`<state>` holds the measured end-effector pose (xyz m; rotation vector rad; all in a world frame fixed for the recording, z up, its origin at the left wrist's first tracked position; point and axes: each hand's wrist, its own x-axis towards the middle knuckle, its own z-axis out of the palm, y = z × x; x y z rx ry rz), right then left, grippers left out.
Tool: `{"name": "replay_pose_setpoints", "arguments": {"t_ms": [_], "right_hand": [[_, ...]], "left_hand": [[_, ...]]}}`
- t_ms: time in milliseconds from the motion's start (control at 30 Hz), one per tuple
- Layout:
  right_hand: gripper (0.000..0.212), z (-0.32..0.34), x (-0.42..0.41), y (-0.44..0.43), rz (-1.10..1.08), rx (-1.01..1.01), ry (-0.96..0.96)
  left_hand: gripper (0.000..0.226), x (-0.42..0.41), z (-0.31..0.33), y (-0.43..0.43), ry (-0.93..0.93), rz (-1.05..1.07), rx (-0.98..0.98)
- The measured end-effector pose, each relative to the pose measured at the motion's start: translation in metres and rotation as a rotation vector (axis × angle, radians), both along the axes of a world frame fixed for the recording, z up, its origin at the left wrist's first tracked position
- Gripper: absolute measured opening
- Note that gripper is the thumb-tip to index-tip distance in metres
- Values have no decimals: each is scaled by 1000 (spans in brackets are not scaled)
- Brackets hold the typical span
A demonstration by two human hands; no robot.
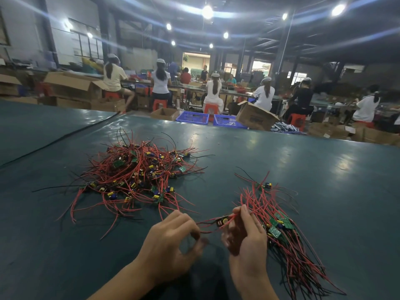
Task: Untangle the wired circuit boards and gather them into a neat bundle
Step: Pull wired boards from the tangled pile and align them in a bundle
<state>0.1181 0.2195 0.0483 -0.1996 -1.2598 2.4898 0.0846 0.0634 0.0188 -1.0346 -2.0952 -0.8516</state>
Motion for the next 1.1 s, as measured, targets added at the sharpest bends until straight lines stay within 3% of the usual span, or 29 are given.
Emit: {"name": "replay_pose_setpoints", "arguments": {"t_ms": [100,233,333,533,700,900,1000,1100], "right_hand": [[21,0,0,0,64,-47,6],[22,0,1,-7,147,-55,-82],[25,-4,0,-13,205,42,-179],[25,-2,0,-14,305,-2,-202],[19,3,-1,-5,234,-114,-109],[23,6,-1,7,169,-187,-34],[24,7,-1,6,187,-199,-3],[23,8,-1,6,196,-252,3]], "left_hand": [[19,2,0,6,-256,47,97],[42,2,6,13,-953,-260,486],[51,4,7,15,-1081,-422,578],[59,8,9,8,-1029,-533,366],[21,2,6,3,-480,-150,13],[18,-20,0,-19,-217,189,-212],[37,-20,5,-28,-274,327,-137],[44,-19,8,-28,-149,427,-363]]}}
